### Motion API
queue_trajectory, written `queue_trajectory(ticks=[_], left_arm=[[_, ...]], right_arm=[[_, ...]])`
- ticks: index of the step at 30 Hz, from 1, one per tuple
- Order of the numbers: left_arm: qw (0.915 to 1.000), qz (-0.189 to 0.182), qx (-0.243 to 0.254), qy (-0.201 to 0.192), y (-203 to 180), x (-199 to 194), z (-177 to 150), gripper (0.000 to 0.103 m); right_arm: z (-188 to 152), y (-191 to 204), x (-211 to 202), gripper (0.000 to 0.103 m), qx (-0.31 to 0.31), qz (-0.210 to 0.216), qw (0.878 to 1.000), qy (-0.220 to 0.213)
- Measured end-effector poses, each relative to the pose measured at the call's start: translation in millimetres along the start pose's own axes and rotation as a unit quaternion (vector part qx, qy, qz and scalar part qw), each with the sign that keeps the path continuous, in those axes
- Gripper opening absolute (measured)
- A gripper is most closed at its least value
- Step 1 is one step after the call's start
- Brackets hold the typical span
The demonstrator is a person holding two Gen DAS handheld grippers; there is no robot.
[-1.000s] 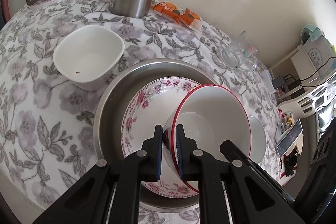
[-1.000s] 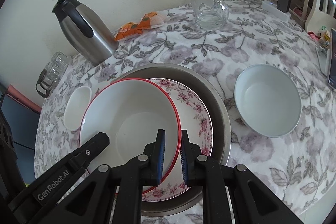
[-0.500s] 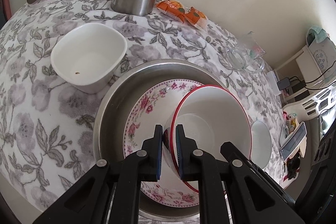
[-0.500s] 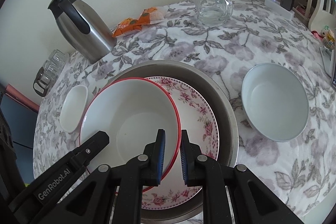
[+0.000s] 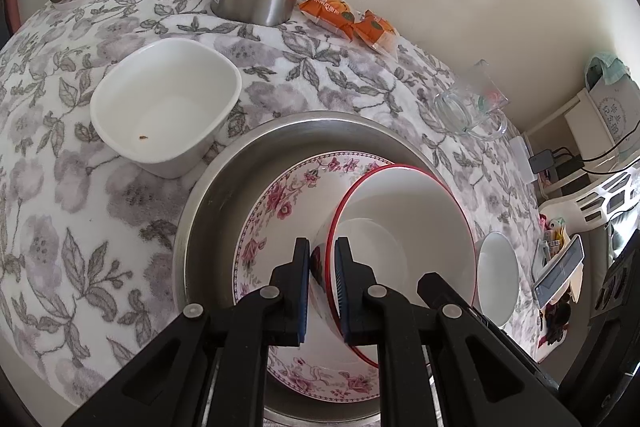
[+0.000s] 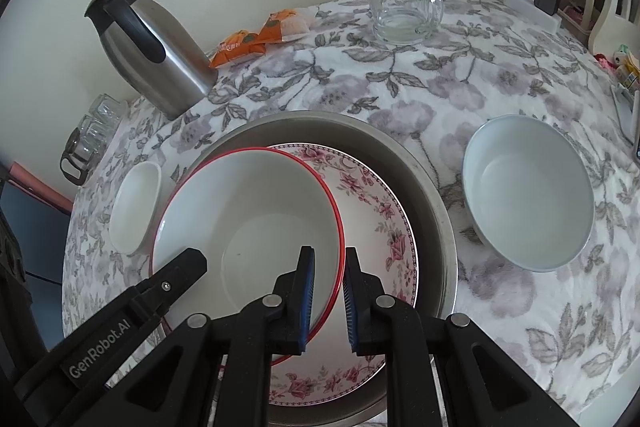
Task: Organize plates and bowls
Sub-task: 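Carry the strawberry bowl over the tray and lower it onto the plate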
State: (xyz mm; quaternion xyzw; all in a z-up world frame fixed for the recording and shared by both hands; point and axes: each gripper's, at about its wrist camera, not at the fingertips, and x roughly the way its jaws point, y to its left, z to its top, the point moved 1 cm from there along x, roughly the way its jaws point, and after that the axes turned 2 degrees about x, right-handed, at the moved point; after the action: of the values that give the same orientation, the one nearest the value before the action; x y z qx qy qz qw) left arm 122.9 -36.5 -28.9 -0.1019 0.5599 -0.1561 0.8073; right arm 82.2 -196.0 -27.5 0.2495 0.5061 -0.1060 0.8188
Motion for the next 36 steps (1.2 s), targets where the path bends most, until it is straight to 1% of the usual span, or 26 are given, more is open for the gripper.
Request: queue_trajectory(ticks=[24, 36], left_arm=[[1.0, -0.001, -0.006, 0.001, 2.2, 5.7, 1.5, 0.012], [1.0, -0.004, -0.005, 0.003, 2.6, 5.6, 1.5, 0.012]], right_arm=[[1.9, 2.2, 2.3, 0.016, -0.001, 0.0, 1.0, 0.0], [2.7, -2.2, 2.5, 0.018, 0.004, 0.016, 1.0, 0.002]])
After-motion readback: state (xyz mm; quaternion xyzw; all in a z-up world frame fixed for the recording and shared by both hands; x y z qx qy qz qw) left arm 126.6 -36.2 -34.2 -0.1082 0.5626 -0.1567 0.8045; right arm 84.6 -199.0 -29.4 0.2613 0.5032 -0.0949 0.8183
